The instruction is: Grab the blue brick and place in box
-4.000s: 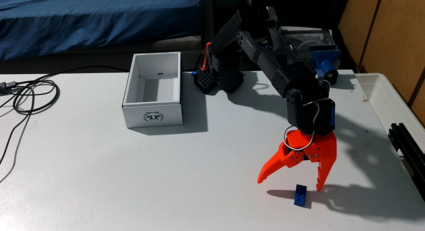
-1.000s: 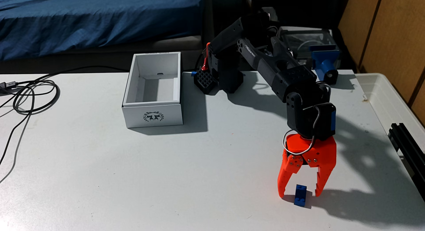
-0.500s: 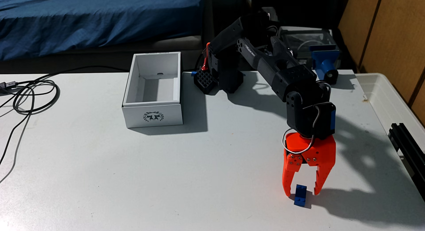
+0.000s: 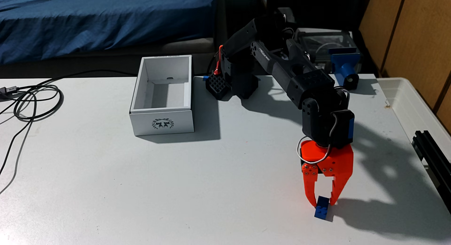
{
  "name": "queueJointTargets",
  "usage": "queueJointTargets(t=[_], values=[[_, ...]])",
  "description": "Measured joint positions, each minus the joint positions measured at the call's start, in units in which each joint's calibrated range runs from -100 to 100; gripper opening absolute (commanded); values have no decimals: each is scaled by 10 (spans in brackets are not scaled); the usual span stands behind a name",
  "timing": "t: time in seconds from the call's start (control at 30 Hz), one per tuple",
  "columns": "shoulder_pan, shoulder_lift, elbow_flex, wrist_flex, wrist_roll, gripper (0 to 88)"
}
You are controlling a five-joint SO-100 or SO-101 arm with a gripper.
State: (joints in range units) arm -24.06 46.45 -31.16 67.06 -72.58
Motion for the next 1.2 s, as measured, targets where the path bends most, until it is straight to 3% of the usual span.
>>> queueJointTargets(t=[0.1,0.53,1.0,1.2], values=[[1,0,0,8,0,8],[10,0,-1,26,0,7],[51,-32,-64,243,1,9],[91,-106,-66,310,38,11]])
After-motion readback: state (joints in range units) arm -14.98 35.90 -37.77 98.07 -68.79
